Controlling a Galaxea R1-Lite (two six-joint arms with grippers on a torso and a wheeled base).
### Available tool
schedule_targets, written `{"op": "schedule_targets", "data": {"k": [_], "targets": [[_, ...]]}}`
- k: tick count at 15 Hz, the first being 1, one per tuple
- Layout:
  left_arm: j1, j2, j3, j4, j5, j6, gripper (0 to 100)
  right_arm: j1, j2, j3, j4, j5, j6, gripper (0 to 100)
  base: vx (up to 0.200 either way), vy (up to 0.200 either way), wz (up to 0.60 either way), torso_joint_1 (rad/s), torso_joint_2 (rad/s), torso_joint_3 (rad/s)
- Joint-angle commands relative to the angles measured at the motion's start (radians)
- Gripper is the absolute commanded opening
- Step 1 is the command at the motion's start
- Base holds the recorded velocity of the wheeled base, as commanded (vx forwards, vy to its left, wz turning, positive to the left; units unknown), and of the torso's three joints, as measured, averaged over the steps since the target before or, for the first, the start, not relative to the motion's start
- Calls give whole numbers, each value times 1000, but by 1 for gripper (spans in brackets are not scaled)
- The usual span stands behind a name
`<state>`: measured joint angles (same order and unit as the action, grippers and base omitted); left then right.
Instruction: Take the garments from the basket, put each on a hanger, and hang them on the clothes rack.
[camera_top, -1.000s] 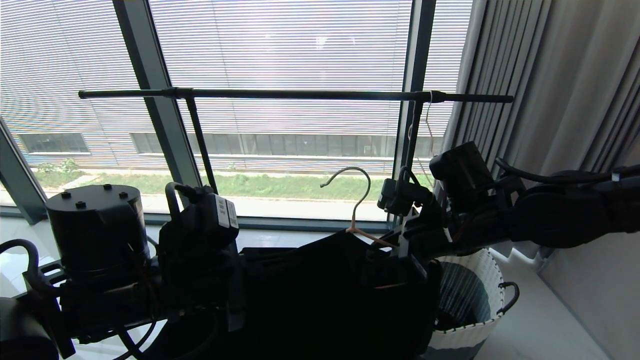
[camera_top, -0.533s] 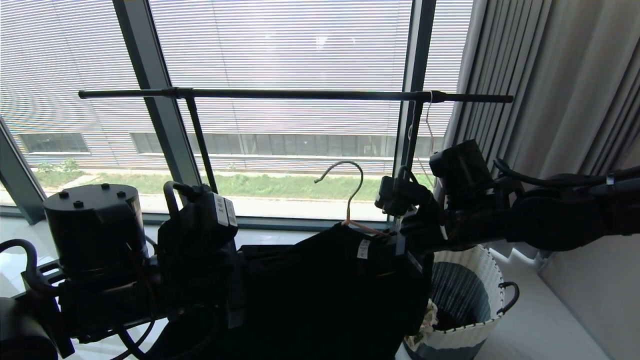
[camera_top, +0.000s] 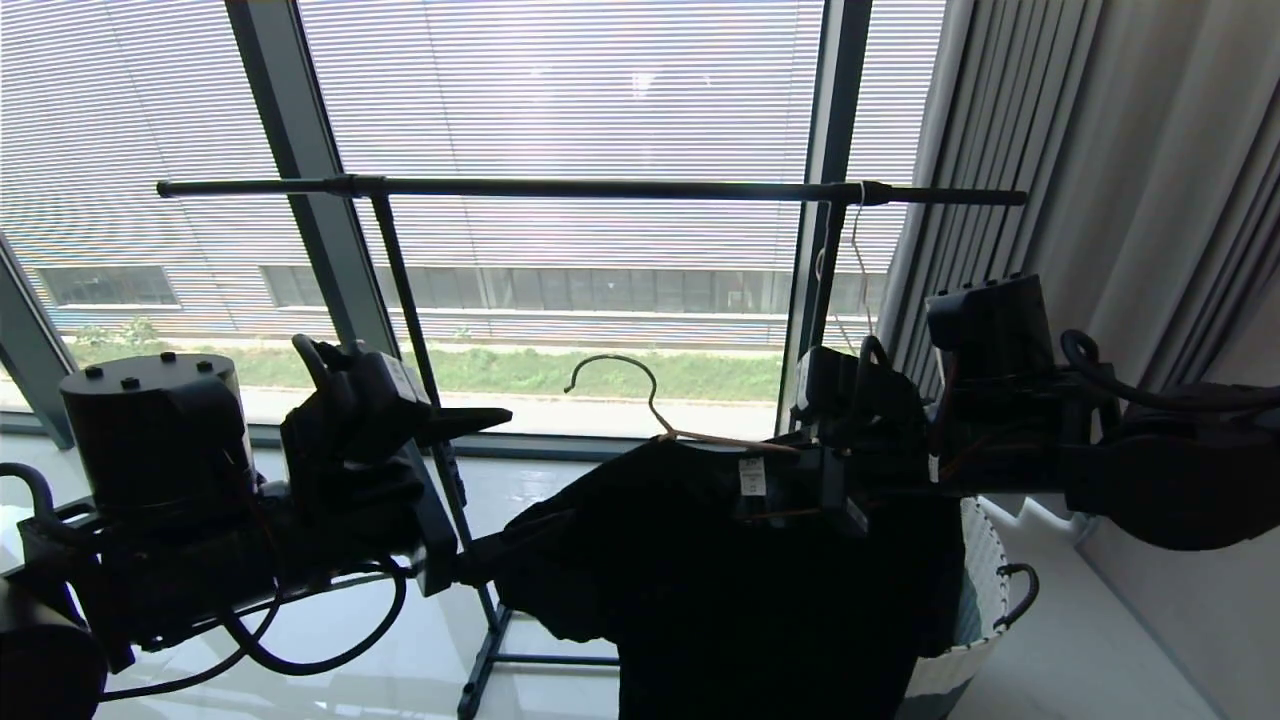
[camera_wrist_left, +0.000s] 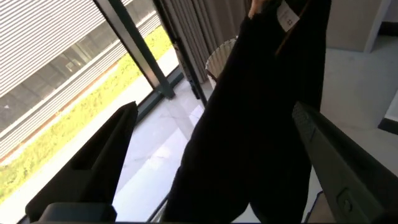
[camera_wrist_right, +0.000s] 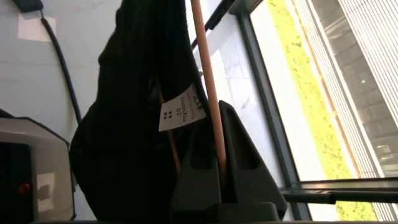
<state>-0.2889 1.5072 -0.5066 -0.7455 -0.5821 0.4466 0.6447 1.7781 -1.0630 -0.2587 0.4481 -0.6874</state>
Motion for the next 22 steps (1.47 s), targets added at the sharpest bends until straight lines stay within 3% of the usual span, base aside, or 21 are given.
{"op": "schedule_targets", "data": {"k": [1,5,8,14,21,22], "targets": [[99,14,10,0,1,0,100,-28,-45,75,-65,0,-11,0,0,0,0,0,0,0],[180,74,36,0,1,0,100,-45,-46,130,-224,0,-1,0,0,0,0,0,0,0],[206,157,40,0,-4,1,100,-53,-62,147,-275,3,89,0,0,0,0,0,0,0],[240,261,5,-35,-54,6,100,-30,-135,152,-278,27,194,0,0,0,0,0,0,0],[260,258,-20,-38,-104,6,100,16,-181,192,-275,27,204,0,0,0,0,0,0,0],[260,258,-18,-48,-113,7,0,20,-184,192,-275,27,204,0,0,0,0,0,0,0]]}}
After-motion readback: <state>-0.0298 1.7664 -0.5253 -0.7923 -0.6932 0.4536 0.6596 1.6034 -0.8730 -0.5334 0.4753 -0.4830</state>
